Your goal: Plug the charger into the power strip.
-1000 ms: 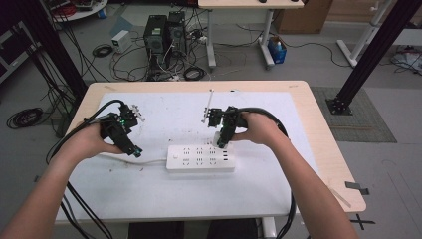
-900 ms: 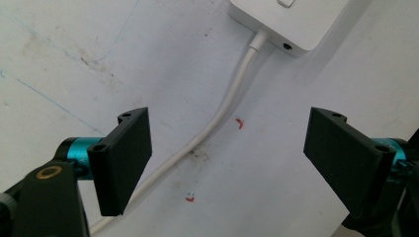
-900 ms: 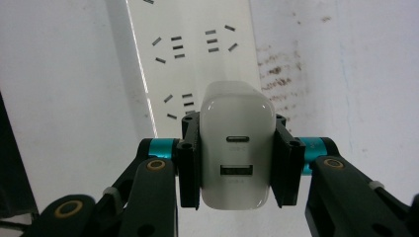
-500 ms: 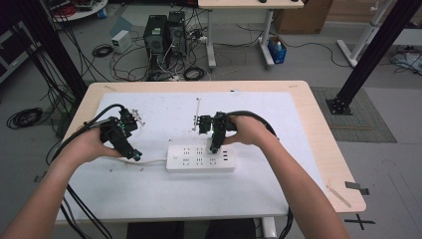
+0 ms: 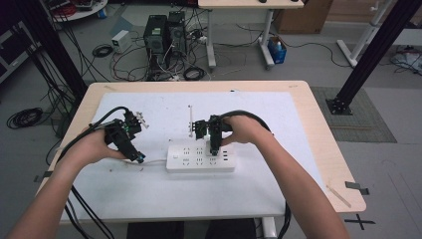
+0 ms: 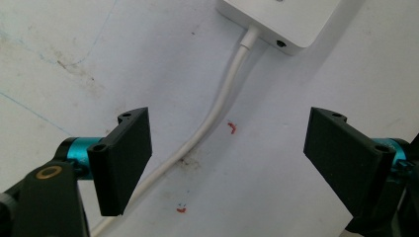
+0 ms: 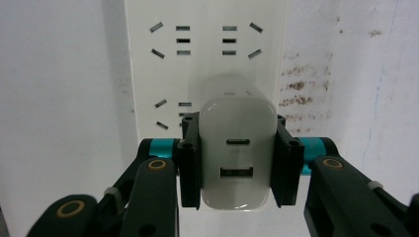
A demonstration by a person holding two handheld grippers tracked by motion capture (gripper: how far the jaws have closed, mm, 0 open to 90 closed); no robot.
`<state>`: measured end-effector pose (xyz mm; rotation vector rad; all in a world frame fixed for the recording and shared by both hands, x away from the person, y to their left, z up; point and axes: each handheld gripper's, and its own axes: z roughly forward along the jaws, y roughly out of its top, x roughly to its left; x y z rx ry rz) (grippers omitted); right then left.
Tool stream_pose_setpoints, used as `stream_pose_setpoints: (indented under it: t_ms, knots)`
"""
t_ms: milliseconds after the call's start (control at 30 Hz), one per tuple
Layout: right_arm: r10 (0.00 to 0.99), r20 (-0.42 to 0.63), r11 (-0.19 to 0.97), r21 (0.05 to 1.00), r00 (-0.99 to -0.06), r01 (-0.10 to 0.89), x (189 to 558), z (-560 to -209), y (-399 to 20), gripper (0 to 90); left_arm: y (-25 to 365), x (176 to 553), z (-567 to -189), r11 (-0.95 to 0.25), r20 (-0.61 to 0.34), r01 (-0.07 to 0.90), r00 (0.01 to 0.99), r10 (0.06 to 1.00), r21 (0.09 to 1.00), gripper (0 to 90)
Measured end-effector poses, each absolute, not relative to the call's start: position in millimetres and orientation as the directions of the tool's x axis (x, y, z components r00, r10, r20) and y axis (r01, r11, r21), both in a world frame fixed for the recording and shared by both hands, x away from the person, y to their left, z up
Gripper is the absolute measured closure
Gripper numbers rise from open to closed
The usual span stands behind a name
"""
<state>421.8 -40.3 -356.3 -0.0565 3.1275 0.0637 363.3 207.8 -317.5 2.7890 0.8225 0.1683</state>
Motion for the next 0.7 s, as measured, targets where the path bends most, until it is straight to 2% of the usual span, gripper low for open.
stream_pose_setpoints:
  t_ms: [500,700]
  knots:
    - [-0.039,-0.068,0.998,0.042,-0.997,-0.042,413,-362,-38,63.4,197,370,-321,-0.824,0.032,0.51,0.845,0.533,0.248,18.7]
    - [-0.032,-0.052,0.993,0.114,-0.998,-0.038,417,-362,-46,62.2,196,370,-323,-0.825,0.028,0.504,0.849,0.528,0.255,18.7]
